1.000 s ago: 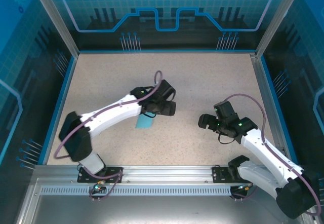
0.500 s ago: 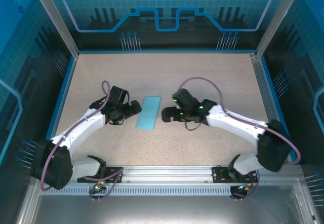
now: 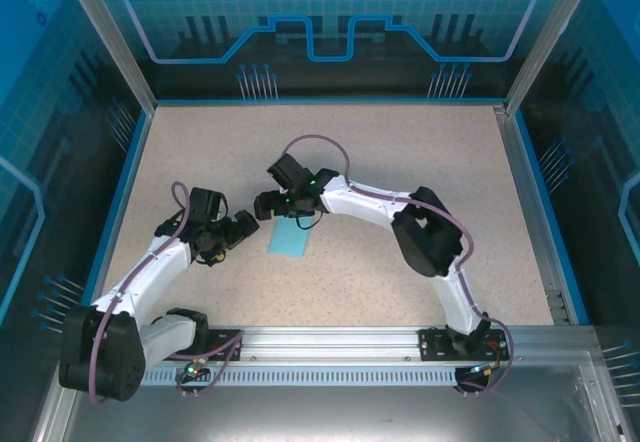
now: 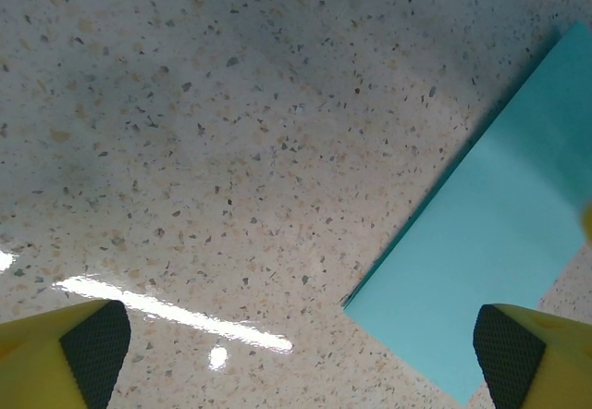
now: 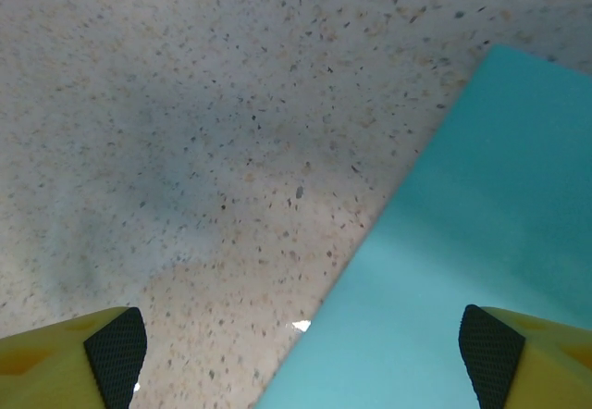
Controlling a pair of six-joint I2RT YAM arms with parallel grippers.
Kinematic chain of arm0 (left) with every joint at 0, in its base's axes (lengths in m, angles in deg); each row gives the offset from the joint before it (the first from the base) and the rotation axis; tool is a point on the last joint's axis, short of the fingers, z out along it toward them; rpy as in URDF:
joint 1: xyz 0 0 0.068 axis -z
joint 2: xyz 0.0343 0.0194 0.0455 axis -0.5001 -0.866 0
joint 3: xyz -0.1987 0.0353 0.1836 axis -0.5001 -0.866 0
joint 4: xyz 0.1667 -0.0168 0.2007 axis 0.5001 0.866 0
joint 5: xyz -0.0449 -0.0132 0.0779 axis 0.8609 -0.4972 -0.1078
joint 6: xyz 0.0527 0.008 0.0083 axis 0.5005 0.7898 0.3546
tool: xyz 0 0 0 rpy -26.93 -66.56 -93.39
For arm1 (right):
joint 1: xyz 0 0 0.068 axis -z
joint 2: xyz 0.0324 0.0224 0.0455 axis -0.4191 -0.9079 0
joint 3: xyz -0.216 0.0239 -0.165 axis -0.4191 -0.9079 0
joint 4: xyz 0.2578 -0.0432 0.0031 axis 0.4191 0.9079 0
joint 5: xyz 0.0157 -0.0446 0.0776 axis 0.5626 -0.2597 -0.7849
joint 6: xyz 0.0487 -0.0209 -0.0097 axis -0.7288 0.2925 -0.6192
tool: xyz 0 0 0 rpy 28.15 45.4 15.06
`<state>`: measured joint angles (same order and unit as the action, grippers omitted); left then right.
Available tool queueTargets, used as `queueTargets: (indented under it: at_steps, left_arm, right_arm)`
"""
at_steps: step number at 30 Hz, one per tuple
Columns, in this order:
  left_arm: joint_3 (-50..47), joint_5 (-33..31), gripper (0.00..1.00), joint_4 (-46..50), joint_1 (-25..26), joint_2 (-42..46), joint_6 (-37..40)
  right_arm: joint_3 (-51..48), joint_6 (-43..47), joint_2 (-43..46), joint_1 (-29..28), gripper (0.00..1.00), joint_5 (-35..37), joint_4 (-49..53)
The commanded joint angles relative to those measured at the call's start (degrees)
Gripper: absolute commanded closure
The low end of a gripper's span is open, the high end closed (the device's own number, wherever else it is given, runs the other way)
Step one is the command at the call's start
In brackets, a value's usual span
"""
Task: Fold a paper plane with a square sheet of paper (pick it up from the middle)
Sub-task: Turn over the paper at the center of the table.
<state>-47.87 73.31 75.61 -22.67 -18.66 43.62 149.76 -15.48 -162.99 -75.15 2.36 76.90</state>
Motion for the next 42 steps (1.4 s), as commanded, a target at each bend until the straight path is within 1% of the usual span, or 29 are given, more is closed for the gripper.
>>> queueTargets:
  at_steps: [1, 6, 11, 16, 20, 24, 27, 28, 30, 32, 34, 36, 38, 40, 42]
  left_arm:
    - [0.0, 1.7, 0.02, 1.6, -0.6, 0.8, 2.7]
    - [0.4, 1.8, 0.01, 1.8, -0.6, 0.8, 3.2]
    - [1.4, 4.0, 0.02, 1.7, -0.6, 0.5, 5.3]
    - [1.1, 8.2, 0.01, -0.1, -0.3, 0.4, 6.4]
    - [0.9, 10.5, 0.01, -1.6, 1.4, 0.4, 6.9]
    - [1.3, 12.0, 0.02, -4.2, 4.9, -0.3, 6.3]
    - [1.8, 13.5, 0.03, -6.9, 7.3, -1.2, 5.0]
    - [2.1, 13.9, 0.05, -7.5, 8.0, -1.5, 4.6]
    - [2.4, 15.1, 0.09, -9.9, 9.6, -1.9, 3.6]
    - [2.2, 17.0, 0.14, -13.6, 11.4, -2.6, 2.0]
    - [2.5, 18.8, 0.21, -17.4, 13.2, -4.4, 1.1]
    - [3.8, 20.3, 0.32, -20.0, 15.2, -7.2, 0.7]
    - [5.9, 21.1, 0.41, -21.4, 17.1, -10.6, 0.8]
    - [8.0, 21.6, 0.48, -23.1, 18.6, -14.1, 0.6]
    - [10.3, 21.8, 0.52, -23.9, 19.7, -17.6, 0.1]
  right_arm:
    - [4.6, -0.6, -4.6, -0.1, 0.09, -3.7, 4.1]
    - [4.4, -0.3, -7.1, 0.5, 0.09, -3.4, 6.0]
    - [-2.8, 2.6, -4.6, 1.2, 0.10, -3.0, 6.2]
    - [-14.4, 8.5, 2.5, 1.9, 0.10, -3.4, 4.9]
    - [-23.3, 12.4, 9.1, 2.0, 0.10, -3.0, 4.1]
    - [-28.3, 10.1, 15.9, 2.5, 0.10, -3.4, 1.1]
    - [-32.0, 3.6, 22.6, 2.6, 0.12, -4.6, -4.4]
    - [-33.9, 1.5, 25.4, 2.6, 0.12, -4.3, -6.3]
    - [-38.2, -3.2, 32.1, 2.7, 0.11, -0.9, -8.4]
    - [-41.8, -7.4, 37.5, 3.5, 0.11, 2.7, -6.9]
    - [-45.8, -11.6, 41.8, 4.7, 0.12, 3.7, -5.7]
    - [-50.0, -14.5, 44.9, 5.4, 0.13, 3.1, -5.2]
    - [-52.1, -16.4, 46.6, 5.6, 0.14, 2.4, -4.1]
    - [-54.0, -17.5, 47.3, 5.5, 0.16, 0.2, -4.9]
    - [-56.0, -18.4, 47.1, 5.5, 0.22, -2.9, -7.1]
